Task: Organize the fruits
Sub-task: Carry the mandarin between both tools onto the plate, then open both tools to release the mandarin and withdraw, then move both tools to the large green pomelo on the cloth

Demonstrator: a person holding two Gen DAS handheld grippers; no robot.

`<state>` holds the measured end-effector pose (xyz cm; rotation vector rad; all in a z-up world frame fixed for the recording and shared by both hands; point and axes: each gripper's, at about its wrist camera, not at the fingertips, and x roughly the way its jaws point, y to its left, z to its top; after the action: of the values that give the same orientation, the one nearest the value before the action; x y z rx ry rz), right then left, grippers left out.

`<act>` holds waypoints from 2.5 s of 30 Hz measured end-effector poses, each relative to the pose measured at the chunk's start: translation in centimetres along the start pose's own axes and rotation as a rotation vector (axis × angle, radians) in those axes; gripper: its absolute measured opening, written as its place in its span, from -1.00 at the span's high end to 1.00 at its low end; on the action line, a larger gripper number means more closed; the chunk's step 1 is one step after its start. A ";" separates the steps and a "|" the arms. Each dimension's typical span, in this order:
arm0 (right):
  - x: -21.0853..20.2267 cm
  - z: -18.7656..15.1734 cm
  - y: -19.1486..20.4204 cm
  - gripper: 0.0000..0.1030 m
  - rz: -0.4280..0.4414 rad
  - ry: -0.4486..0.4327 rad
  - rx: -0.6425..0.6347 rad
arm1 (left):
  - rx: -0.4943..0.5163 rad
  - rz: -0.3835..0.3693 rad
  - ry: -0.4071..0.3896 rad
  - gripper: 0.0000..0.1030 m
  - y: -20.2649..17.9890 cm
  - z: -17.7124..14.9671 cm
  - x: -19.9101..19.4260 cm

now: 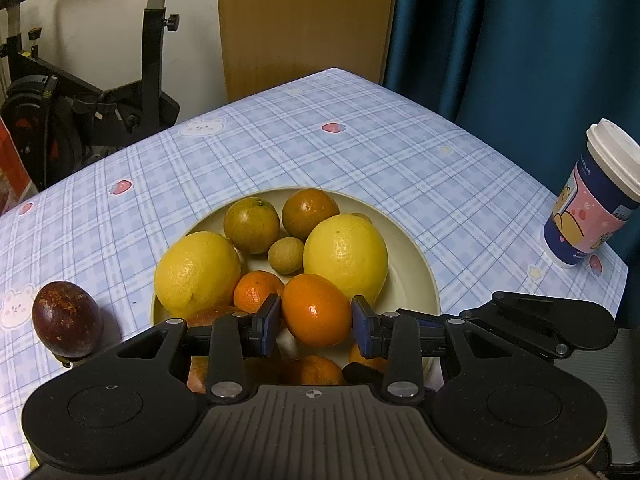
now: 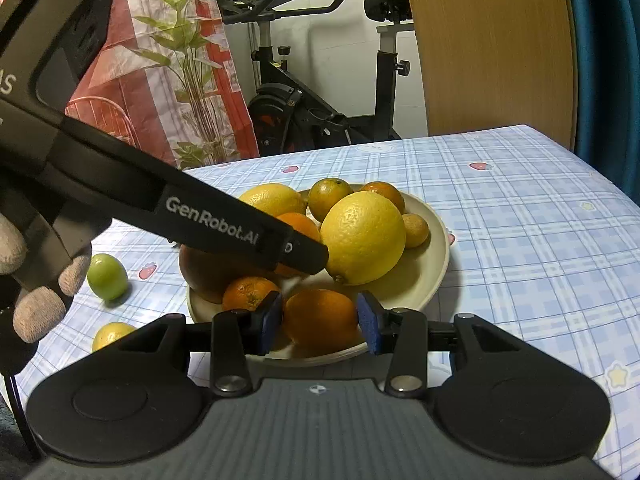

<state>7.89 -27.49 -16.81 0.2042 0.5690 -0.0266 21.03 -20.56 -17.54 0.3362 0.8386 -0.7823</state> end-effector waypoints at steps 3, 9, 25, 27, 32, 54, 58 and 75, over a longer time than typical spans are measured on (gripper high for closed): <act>0.0 0.0 0.0 0.14 -0.002 0.001 0.000 | -0.004 -0.005 0.001 0.21 0.1 0.1 -0.1; 0.0 0.1 0.1 0.13 -0.007 0.005 -0.003 | -0.030 -0.017 -0.007 0.19 0.5 0.2 -0.6; -1.3 1.8 1.6 -0.21 -0.006 -0.020 -0.023 | -0.246 0.032 -0.127 -0.10 5.3 -1.6 -7.5; -1.4 2.1 2.1 -0.23 0.000 -0.020 -0.036 | -0.272 0.056 -0.143 -0.10 6.3 -2.3 -8.6; -1.4 2.3 3.2 -0.24 0.023 -0.014 -0.055 | -0.345 0.097 -0.158 -0.10 8.9 -4.7 -10.9; 1.6 0.1 11.1 -0.28 0.220 0.143 -0.254 | -0.531 0.169 -0.142 -0.10 13.4 -12.5 -13.5; 2.8 -1.0 11.4 -0.26 0.238 0.169 -0.266 | -0.559 0.177 -0.135 -0.10 13.6 -13.4 -13.4; 2.9 -3.0 10.8 0.04 0.275 0.103 -0.299 | -0.536 0.260 -0.120 -0.31 13.5 -13.4 -11.7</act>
<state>9.63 -16.26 -18.84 -0.0089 0.6358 0.3351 18.89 1.70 -17.43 -0.0794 0.8371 -0.3120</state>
